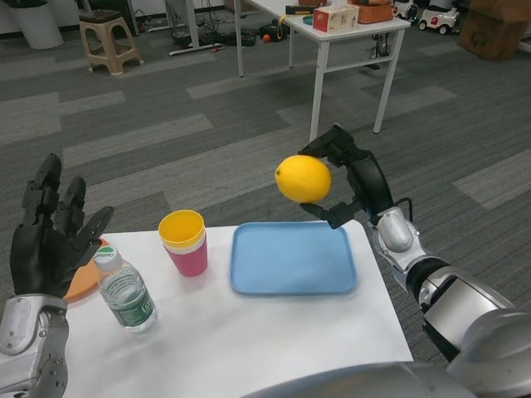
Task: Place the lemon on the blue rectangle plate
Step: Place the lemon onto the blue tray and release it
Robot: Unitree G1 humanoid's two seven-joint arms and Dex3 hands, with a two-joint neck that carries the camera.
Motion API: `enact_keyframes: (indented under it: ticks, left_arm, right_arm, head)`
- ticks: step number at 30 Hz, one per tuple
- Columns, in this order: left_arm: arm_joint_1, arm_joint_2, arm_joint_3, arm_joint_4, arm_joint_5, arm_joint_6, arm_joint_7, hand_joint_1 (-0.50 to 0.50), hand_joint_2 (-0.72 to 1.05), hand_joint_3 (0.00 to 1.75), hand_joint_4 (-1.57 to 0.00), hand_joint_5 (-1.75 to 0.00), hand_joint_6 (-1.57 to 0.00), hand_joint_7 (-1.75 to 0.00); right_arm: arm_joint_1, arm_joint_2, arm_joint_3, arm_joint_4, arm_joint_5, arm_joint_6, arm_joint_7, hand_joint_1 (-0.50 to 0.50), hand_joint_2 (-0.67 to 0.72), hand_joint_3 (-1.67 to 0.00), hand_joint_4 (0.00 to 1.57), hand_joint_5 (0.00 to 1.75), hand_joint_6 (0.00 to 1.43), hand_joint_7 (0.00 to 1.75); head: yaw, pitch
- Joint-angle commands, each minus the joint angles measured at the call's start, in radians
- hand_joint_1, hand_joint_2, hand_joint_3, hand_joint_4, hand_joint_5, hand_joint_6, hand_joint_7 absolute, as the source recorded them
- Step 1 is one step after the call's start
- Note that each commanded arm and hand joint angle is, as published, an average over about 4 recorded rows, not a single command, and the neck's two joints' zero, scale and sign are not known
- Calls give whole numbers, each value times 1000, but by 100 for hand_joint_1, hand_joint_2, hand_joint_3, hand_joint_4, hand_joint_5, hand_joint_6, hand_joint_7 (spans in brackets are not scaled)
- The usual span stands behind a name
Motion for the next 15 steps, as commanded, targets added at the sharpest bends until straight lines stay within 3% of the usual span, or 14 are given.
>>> enact_keyframes:
  ticks: [1,15]
  left_arm:
    - [0,3,1,10,-8,-1,-3,-46,105,9,0,-21,0,-14]
    - [-6,3,-2,19,-8,-1,-3,-46,105,9,0,-21,0,-14]
  right_arm:
    - [5,-10,3,7,10,-6,-12,-12,-41,-143,80,68,120,159]
    - [3,-11,11,19,11,-6,-12,-12,-40,-147,80,68,120,159]
  head:
    - [0,-2]
    - [-4,-13]
